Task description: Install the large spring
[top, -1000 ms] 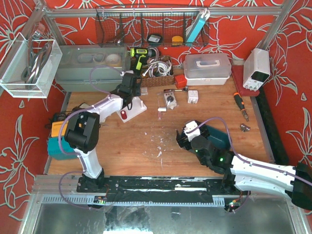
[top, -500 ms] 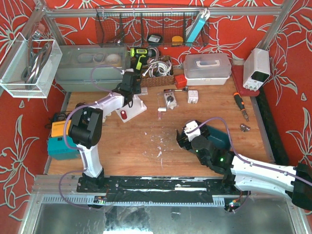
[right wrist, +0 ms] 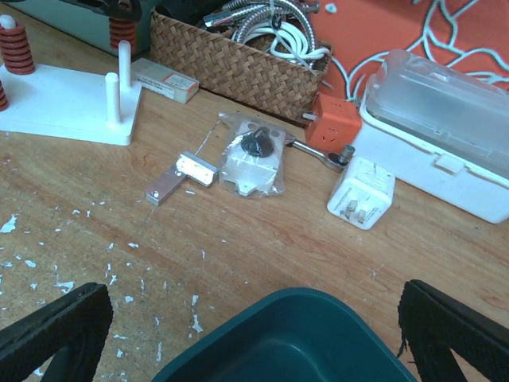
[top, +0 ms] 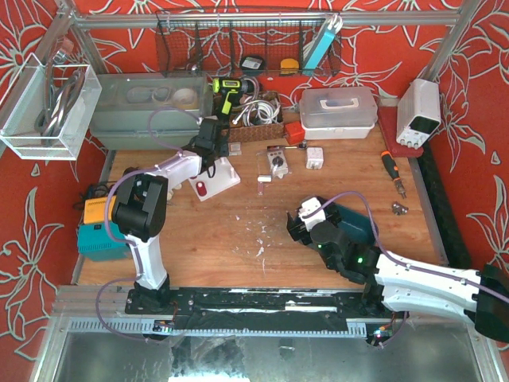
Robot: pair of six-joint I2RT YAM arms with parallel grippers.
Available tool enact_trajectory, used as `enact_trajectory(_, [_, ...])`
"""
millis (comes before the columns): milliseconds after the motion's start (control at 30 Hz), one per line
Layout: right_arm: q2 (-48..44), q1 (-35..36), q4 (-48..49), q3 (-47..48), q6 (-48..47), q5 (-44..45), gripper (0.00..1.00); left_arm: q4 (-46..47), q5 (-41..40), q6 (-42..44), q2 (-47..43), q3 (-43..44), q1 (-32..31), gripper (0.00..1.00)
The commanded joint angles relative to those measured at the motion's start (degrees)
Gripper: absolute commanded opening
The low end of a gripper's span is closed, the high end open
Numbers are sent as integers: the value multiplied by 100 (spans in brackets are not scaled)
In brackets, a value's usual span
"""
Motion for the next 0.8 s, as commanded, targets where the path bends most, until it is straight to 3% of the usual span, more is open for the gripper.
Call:
enact_trajectory(0, [17,-37,95,-19,-30,151,98,-25,-2,-14,-275,82,13,7])
enact_trajectory(133, [38,-37,96,-11,-27,136,98,-74,-203,73,-249,315,13,8])
enact_trajectory(767, [-11,-37,60,-6,-40,138,98,-281,349,7,-424,234,-65,6])
